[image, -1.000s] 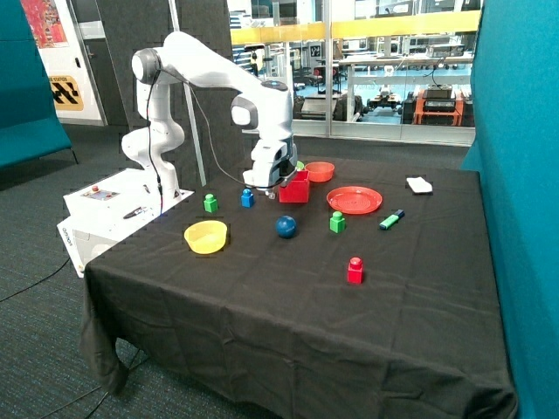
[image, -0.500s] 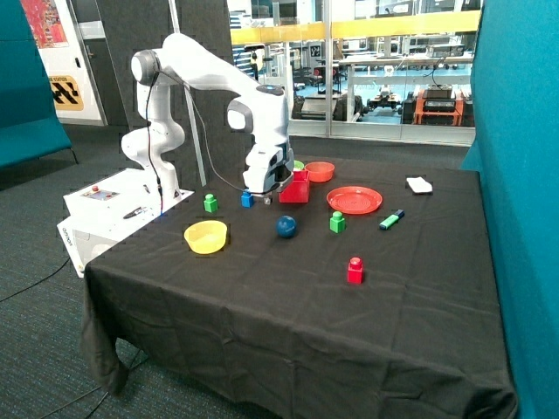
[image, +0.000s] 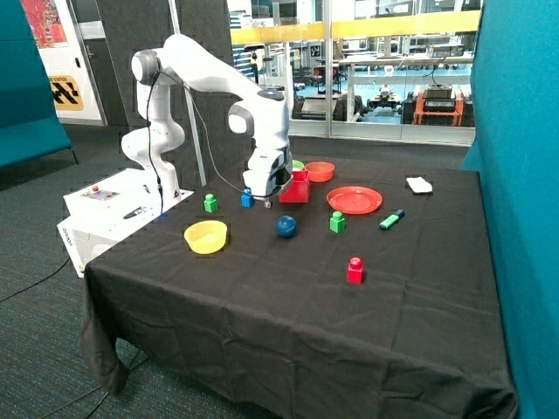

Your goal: Put the ball in the red pot

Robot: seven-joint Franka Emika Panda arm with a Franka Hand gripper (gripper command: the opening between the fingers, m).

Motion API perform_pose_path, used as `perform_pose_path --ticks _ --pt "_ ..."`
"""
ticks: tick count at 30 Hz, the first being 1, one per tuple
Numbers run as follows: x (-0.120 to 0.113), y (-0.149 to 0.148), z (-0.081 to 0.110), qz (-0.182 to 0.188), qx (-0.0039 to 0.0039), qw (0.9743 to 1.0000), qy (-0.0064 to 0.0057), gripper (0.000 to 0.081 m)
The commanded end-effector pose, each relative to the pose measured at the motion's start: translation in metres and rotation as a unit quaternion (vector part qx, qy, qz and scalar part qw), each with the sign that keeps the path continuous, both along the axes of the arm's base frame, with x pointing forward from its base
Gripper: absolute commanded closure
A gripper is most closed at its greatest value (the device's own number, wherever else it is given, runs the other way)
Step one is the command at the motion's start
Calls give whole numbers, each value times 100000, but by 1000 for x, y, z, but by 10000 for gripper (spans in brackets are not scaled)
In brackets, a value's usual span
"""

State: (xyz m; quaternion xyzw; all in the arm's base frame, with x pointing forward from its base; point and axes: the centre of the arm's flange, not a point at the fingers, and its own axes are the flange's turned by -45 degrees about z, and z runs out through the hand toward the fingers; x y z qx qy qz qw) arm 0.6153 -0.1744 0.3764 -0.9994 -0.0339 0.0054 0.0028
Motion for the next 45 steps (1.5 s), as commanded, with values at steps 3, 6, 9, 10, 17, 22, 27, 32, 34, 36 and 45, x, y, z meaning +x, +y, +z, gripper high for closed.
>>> perform_pose_path --ticks 3,6,9,10,17,22,27,32,34,36,45 --pt "0 14 -6 1296 -259 99990 -551 0" --pt "6 9 -6 622 -263 99996 -549 0" --pt "12 0 -4 -294 -268 99998 -547 0" --pt "14 -3 -4 -672 -270 99996 -546 0" --pt "19 -24 -5 -2819 -282 99958 -540 0" --pt "16 -35 -6 -3613 -286 99933 -538 7" --pt "9 -41 -8 -3738 -286 99928 -537 13" --pt "3 -38 -13 -3518 -285 99936 -538 27" --pt "1 -34 -16 -3236 -284 99946 -539 29" --pt "0 -31 -18 -2896 -282 99956 -540 31" --pt "-3 -23 -26 -2718 -281 99961 -540 39"
